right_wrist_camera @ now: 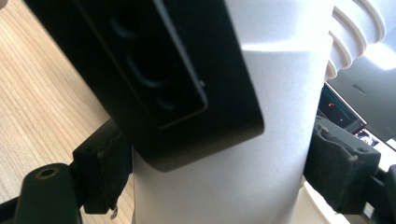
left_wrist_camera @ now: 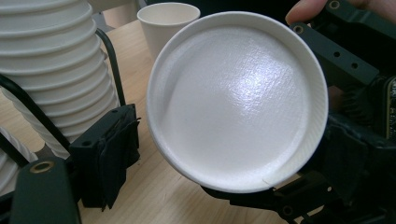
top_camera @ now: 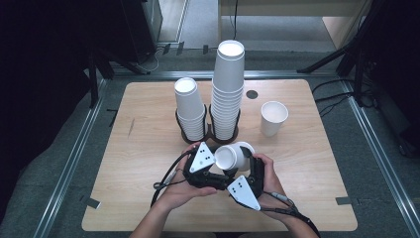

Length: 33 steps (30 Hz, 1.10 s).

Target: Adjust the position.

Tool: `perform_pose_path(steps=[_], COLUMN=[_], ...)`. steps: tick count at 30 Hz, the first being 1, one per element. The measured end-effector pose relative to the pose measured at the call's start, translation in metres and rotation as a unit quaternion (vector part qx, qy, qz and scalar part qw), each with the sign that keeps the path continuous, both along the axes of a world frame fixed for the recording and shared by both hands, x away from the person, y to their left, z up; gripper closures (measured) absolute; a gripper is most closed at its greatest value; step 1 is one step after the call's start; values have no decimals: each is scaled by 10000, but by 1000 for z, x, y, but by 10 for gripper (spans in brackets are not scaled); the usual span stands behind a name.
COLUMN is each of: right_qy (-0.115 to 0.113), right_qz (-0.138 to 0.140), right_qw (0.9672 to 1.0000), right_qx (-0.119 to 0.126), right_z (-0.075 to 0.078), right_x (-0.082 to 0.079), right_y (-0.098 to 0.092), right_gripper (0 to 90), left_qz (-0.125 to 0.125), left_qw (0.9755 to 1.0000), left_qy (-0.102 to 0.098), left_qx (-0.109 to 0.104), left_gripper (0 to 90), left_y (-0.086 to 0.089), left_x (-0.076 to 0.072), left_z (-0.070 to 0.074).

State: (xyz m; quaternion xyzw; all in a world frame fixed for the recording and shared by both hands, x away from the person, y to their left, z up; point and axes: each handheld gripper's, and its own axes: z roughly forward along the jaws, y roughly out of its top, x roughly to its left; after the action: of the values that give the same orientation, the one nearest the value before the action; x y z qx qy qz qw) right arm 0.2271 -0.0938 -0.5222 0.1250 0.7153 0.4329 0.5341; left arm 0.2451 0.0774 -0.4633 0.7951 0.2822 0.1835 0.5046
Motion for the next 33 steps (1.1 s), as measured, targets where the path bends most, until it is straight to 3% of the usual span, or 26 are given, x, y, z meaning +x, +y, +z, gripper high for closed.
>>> perform_pose_path(steps=[9,17,33], right_qy=[14,53,45], right_qz=[21,118,128], right_qw=[10000,9999,9999], right_qx=[-54,20,23], right_z=[-2,-1,0], right_x=[-2,-3,-4], right_y=[3,3,4], right_gripper=[166,166,152], left_qz=[110,-25,-97], left_qw=[9999,10000,9999], left_qy=[-37,10,-120], left_qx=[88,-52,35], left_gripper=[150,223,250], left_y=[-2,2,3], left_x=[-2,-2,-4], left_z=[2,4,4])
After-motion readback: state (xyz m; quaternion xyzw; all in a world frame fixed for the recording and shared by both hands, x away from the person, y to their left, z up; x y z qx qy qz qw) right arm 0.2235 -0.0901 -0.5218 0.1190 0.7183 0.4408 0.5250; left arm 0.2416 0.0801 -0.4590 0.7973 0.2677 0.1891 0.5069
